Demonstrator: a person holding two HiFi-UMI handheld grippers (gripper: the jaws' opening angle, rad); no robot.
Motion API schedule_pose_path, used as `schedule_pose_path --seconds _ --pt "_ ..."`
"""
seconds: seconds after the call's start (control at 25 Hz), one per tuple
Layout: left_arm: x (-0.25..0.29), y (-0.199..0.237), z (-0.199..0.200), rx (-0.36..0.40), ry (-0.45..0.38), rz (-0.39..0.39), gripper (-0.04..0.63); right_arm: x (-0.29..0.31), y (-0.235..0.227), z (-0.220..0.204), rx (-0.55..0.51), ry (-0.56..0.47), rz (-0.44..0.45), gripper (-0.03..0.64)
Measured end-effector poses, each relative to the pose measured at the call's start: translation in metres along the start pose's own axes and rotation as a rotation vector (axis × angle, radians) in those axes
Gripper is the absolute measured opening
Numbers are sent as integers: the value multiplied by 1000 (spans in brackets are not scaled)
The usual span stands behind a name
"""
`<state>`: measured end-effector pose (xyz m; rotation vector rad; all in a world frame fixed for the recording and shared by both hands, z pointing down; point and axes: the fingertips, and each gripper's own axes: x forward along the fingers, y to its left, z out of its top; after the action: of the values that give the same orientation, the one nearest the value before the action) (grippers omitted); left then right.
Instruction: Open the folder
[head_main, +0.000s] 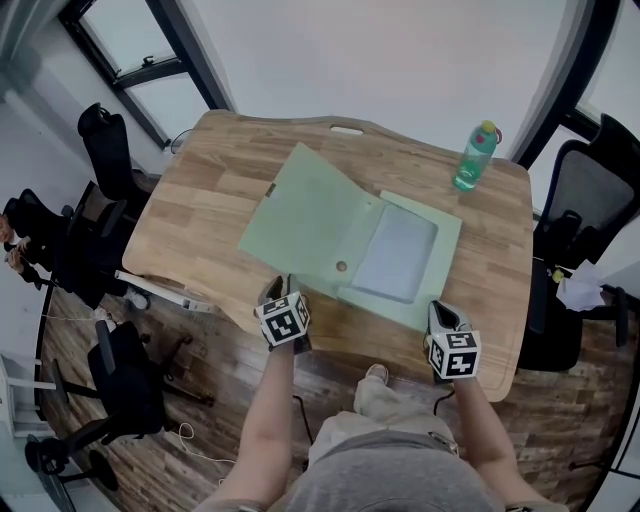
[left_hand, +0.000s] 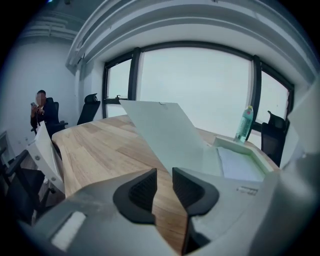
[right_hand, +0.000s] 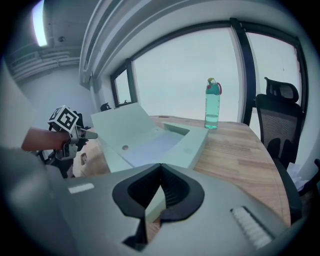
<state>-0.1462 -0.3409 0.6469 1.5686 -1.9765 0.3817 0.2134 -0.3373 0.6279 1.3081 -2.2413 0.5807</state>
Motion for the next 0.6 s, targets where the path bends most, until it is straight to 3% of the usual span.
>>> schedule_pose_path --seconds 0.6 --pt "-128 -50 -13 48 -136 -176 37 -75 99 16 -39 -163 115 0"
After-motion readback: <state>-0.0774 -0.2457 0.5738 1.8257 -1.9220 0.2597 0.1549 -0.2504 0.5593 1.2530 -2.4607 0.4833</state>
